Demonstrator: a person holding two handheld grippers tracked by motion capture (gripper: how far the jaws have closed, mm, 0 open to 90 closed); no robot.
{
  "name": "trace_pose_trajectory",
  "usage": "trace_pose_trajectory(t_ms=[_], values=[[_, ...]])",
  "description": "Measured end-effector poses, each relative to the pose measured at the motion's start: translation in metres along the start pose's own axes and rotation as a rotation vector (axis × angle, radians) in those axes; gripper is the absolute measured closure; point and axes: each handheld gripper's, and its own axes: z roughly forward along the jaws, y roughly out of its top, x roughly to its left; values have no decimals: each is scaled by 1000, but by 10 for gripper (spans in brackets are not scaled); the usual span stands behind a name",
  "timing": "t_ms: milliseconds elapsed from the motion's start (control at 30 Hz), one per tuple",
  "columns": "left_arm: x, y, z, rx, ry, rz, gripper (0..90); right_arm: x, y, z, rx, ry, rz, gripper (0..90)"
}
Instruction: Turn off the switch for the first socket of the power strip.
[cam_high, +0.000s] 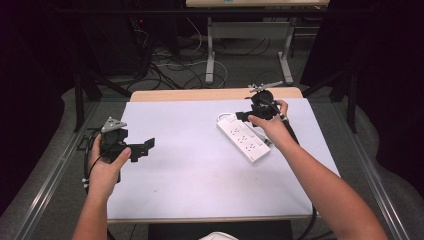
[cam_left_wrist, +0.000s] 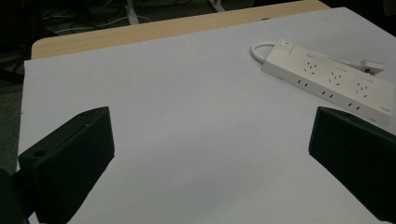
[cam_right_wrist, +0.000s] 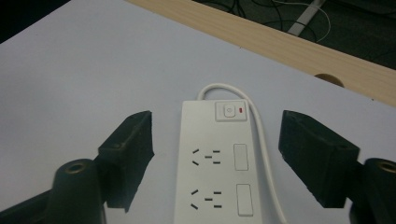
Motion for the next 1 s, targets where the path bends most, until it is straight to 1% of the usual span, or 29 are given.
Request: trace_pose_trajectory(t_ms=[33,67,167,333,367,400,433,467,500,533,567,633,667,767,800,833,900,933,1000], values=[[0,0,0,-1,-1,0,2,2,-1,-3,5,-2,-18,180],[0,0,0,0,0,-1,2,3,-1,-6,10,-4,-28,170],[0,0,0,0,-2,-1,2,8,-3,-16,-16,-1,-45,155],[-1,0,-2,5,-3,3,2,17,-12,-31,-51,31,-55,135],[0,0,-3,7,-5,12,2,19,-15,-34,-57,37,-53,113],[-2,0,-3,-7,-5,3,2,20,-17,-37,-62,40,-52,88],[-2,0,-4,-7,-5,5,2,21,-20,-39,-72,41,-47,66],[-2,0,-5,-5,-5,11,2,22,-22,-42,-75,42,-52,39],[-2,0,-5,-16,-9,7,2,23,-25,-46,-79,43,-56,5],[-2,1,-6,-11,-5,17,2,23,-27,-49,-86,39,-52,0],[-3,1,-6,-17,-9,8,2,23,-29,-54,-94,32,-56,0],[-3,1,-7,-11,-10,10,2,23,-33,-62,-114,13,-55,0],[-3,1,-8,-10,-6,19,2,23,-35,-66,-130,7,-50,0],[-4,1,-8,-10,-7,21,2,21,-44,-77,-135,9,-37,0],[-4,1,-8,-11,-11,11,2,21,-47,-80,-131,12,-28,0],[-4,1,-8,-13,-9,11,2,20,-50,-83,-135,10,-30,0],[-4,0,-8,-13,-9,12,2,19,-55,-89,-126,3,-35,0],[-3,0,-9,-12,-5,20,2,19,-58,-92,-123,3,-35,0],[-3,0,-9,-15,-9,8,2,16,-63,-98,-123,1,-36,0]])
